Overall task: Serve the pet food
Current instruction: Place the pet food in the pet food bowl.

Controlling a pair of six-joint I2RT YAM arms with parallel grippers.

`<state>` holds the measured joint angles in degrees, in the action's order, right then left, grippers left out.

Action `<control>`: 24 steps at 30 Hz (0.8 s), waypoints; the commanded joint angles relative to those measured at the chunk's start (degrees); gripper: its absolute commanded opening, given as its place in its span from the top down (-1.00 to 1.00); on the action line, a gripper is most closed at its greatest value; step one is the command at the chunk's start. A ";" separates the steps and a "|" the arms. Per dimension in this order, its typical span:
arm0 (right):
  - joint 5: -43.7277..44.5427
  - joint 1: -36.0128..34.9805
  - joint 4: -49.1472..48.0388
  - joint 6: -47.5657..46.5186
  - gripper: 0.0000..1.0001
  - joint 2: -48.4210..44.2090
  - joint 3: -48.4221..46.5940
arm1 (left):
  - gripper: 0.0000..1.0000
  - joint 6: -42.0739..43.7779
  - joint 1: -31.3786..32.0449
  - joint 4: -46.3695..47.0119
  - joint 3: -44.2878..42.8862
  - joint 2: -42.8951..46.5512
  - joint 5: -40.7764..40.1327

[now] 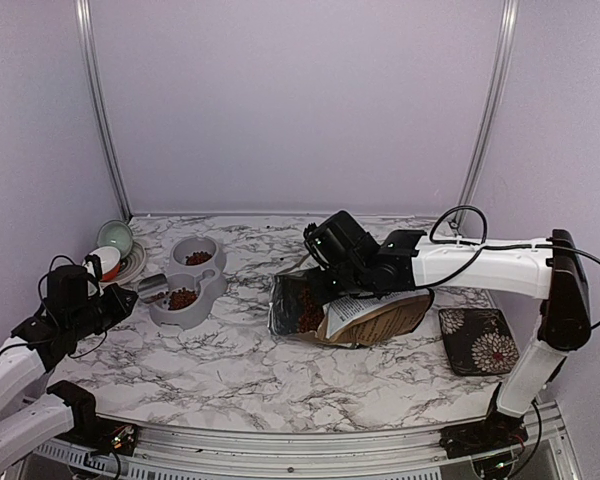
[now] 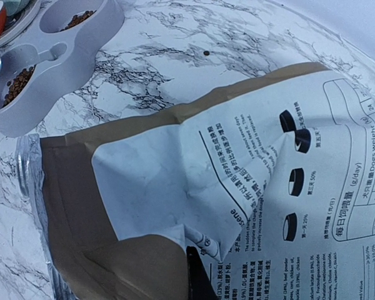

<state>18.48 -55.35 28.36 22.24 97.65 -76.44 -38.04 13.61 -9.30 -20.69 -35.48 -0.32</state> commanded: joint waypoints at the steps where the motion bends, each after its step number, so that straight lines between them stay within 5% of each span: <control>1: 2.70 1.54 -0.42 -0.49 1.00 1.03 -3.57 | 1.00 2.55 0.10 -1.07 -1.96 -0.53 -0.79; 24: 2.42 1.52 -1.45 -0.91 1.00 2.43 -3.72 | 1.00 4.46 4.43 -7.94 -9.95 -2.17 -4.29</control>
<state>18.44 -55.35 28.97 22.17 99.24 -77.97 -34.46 17.72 -15.86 -27.90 -39.24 -5.21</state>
